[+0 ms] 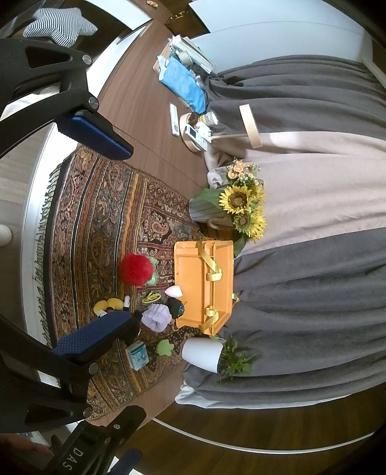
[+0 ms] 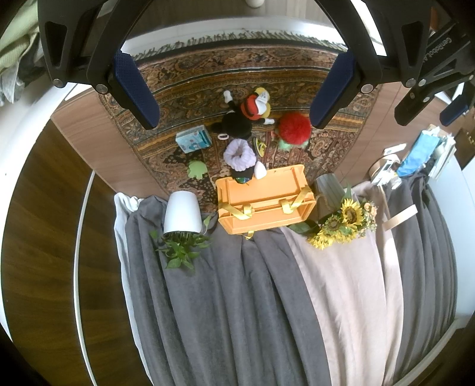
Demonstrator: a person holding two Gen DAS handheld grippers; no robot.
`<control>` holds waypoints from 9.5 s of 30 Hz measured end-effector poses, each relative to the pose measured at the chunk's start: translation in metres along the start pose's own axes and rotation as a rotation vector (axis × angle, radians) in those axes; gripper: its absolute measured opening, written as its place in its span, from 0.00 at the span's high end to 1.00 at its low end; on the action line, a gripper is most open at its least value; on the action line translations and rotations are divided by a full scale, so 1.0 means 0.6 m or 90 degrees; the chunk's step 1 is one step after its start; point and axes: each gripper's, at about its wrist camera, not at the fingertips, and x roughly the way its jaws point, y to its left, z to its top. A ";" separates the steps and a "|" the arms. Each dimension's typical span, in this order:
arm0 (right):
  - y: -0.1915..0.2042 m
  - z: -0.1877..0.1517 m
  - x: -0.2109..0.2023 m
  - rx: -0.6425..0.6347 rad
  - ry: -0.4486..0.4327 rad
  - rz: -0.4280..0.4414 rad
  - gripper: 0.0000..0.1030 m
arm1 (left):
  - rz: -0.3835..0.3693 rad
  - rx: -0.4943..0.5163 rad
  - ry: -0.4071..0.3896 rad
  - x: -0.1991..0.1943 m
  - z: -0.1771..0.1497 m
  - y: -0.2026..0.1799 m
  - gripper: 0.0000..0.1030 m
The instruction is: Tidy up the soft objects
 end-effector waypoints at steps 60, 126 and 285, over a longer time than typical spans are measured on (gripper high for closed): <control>0.013 -0.055 0.364 0.180 0.245 -0.049 0.11 | -0.219 0.176 0.195 0.427 -0.014 -0.039 0.06; 0.059 0.078 0.338 0.050 0.102 0.050 0.49 | -0.275 0.093 0.064 0.406 0.095 -0.041 0.64; -0.065 0.177 0.329 -0.032 -0.006 -0.045 0.14 | -0.223 0.175 -0.013 0.382 0.147 -0.157 0.17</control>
